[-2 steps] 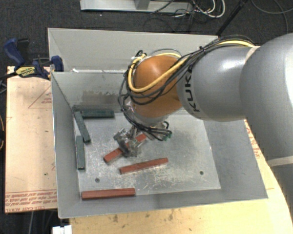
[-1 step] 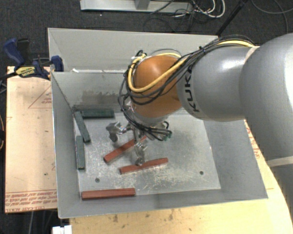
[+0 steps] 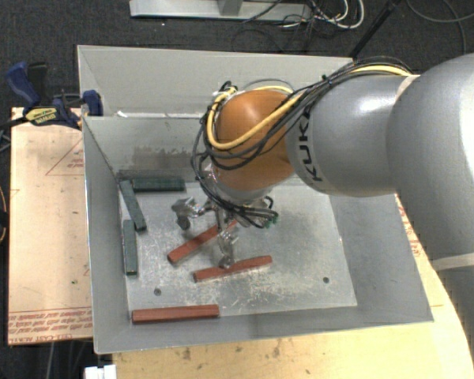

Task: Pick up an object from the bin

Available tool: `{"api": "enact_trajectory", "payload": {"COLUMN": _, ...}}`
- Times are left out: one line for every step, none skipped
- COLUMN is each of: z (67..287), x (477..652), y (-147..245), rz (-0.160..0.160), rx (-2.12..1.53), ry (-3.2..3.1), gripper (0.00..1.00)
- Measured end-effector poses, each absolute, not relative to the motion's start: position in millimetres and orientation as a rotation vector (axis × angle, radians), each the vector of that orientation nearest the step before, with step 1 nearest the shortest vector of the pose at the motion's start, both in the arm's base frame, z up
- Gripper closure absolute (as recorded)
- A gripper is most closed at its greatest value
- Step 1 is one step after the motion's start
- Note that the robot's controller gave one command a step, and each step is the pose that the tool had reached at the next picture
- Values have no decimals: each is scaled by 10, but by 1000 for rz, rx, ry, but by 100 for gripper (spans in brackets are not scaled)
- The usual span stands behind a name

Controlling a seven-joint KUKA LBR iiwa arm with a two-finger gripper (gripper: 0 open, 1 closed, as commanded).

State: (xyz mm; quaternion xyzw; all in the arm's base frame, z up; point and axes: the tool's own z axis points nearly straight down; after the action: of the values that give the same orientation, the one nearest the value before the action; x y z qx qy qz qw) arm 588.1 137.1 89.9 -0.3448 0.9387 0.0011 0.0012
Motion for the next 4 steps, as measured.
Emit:
{"api": "enact_trajectory", "payload": {"z": 709, "x": 6105, "y": 1183, "rz": 1, "rx": -1289, "ry": 2860, "gripper": 100}}
{"api": "enact_trajectory", "payload": {"z": 709, "x": 6105, "y": 1183, "rz": 2, "rx": -1289, "ry": 2861, "gripper": 100}}
{"api": "enact_trajectory", "payload": {"z": 1866, "x": 6168, "y": 1149, "rz": 2, "rx": -1291, "ry": 2860, "gripper": 100}}
{"api": "enact_trajectory", "payload": {"z": 1865, "x": 6167, "y": 1149, "rz": 2, "rx": -1291, "ry": 2860, "gripper": 100}}
